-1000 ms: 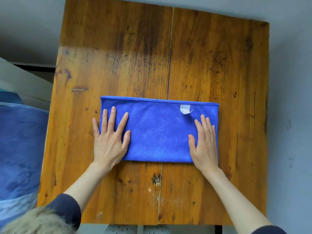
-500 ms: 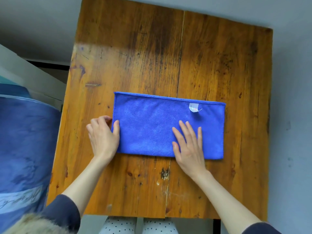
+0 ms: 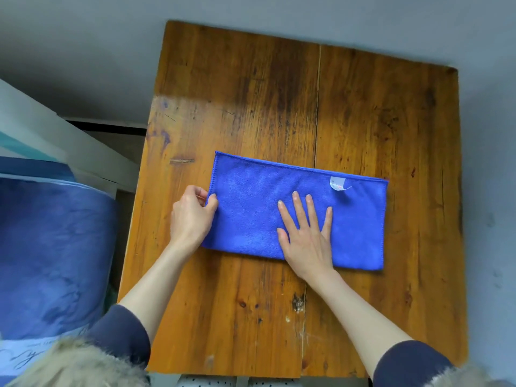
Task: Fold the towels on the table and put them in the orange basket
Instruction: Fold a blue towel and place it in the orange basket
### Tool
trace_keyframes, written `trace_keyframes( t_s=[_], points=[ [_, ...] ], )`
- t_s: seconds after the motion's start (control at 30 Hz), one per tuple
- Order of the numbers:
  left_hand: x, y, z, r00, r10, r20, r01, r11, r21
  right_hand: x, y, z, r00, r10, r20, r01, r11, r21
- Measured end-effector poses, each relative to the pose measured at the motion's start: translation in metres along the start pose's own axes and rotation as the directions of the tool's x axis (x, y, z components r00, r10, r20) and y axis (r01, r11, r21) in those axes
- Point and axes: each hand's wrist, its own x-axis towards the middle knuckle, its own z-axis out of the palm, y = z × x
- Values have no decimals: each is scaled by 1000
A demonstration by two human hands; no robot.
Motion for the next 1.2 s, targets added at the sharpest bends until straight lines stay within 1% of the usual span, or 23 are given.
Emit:
trace_keyframes(
  t_s=[0.07,0.13,0.17,0.23,0.27,0.3,0.33,0.43,0.5,0.6,0.7,0.77,0.83,0.9,0.93,1.0,1.07,1.2],
  points=[
    [15,7,-9,998,-31,55,36,994,-100,11,-3,-1,1000,3,6,-3,1000,-3],
    [28,11,-20,979,-95,178,132,970,-205,19,-3,0,999,20,32,-20,1000,1],
    [32,14,-27,951,-138,275,213,941,-263,22,-3,0,998,32,51,-32,999,-4],
    [37,16,-38,862,-178,474,353,883,-310,24,-4,0,995,48,82,-47,999,-19],
    [38,18,-42,825,-171,539,376,878,-297,24,-5,-1,994,53,100,-51,998,-21],
    [38,20,-46,804,-157,573,373,884,-280,24,-6,-3,992,52,116,-51,999,-12],
    [37,22,-48,799,-139,585,355,895,-271,24,-6,-5,991,46,127,-48,999,7],
    [32,31,-52,821,-94,563,305,906,-294,20,-7,-14,992,17,121,-31,994,109],
    [24,39,-51,841,-67,537,281,902,-328,7,-3,-21,998,25,54,-35,981,188],
    [6,61,-45,872,-19,489,230,898,-375,-21,16,-27,992,87,-89,-62,964,259],
    [-17,90,-31,917,38,396,124,918,-377,-44,50,-25,966,136,-221,-60,946,319],
    [-36,110,-18,947,100,306,9,942,-335,-58,73,-25,929,248,-274,-90,871,483],
    [-55,129,-3,958,176,228,-115,960,-256,-67,90,-26,892,387,-234,-144,734,663],
    [-75,147,17,952,247,178,-212,958,-194,-74,103,-24,857,491,-157,-202,601,773],
    [-85,156,29,945,284,159,-256,951,-174,-77,109,-23,847,518,-119,-219,544,810],
    [-101,169,59,922,358,147,-341,931,-130,-81,119,-20,840,537,-75,-222,467,856],
    [-112,175,94,902,398,165,-392,917,-72,-84,129,-18,837,545,-47,-222,417,881],
    [-114,171,149,909,344,236,-377,919,117,-84,141,-12,845,531,65,-261,303,916]
  ],
)
